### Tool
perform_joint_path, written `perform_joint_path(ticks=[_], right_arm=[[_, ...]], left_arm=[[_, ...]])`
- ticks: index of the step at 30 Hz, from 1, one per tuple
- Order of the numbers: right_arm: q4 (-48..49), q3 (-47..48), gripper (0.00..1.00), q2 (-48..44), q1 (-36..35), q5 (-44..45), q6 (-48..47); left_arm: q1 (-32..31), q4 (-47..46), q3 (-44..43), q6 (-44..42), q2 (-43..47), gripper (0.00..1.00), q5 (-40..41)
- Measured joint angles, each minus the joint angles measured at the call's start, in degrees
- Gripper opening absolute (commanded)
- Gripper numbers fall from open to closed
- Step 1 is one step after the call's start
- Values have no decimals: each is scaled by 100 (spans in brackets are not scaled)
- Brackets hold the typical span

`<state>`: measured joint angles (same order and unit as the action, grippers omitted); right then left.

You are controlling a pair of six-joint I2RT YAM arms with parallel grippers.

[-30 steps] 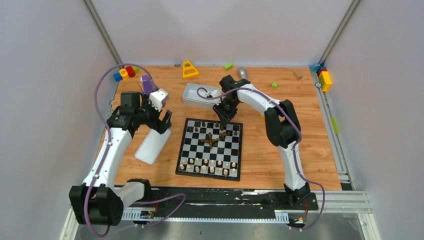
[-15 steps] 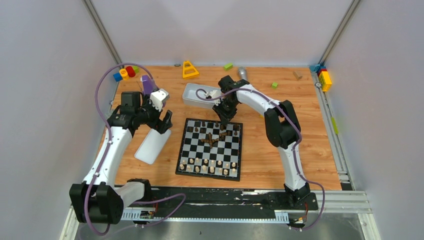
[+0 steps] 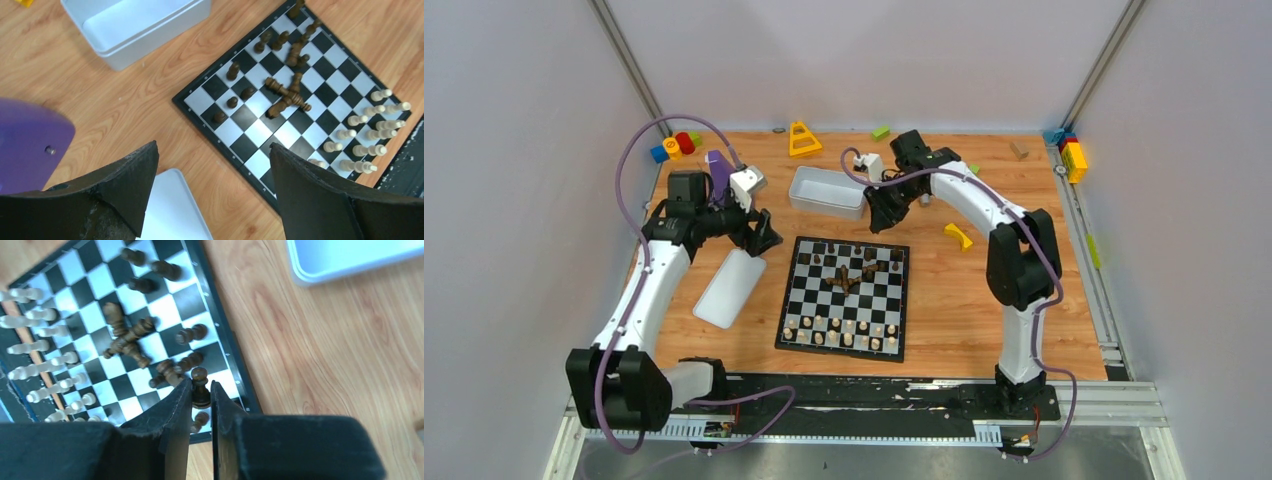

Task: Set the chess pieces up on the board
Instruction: Pick up the chess piece from the chessboard, then place the chess piece on the chessboard.

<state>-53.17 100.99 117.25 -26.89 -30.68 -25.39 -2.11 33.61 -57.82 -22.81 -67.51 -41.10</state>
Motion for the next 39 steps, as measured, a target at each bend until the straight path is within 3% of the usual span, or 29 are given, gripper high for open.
perform_joint_path(ticks=[5,15,20,29,39], right_arm=[[721,-629,0,-603,-33,-942,-22],[1729,-796,0,-675,-387,-2406,317],[2820,-1515,0,-763,-798,-2516,573],[4109,-1991,0,-284,-1493,-2559,780],[5263,-2420,1,214,-1670,-2566,769]], left_arm=[[0,-439,0,216,-144,84,-702],[-415,-1580,-13,776,-498,81,-1845],[-260,-1314,-146,671,-527,81,-1939],[1067,-424,-396,249,48,85,-1882],[1115,9,-472,-11,273,85,-1521]])
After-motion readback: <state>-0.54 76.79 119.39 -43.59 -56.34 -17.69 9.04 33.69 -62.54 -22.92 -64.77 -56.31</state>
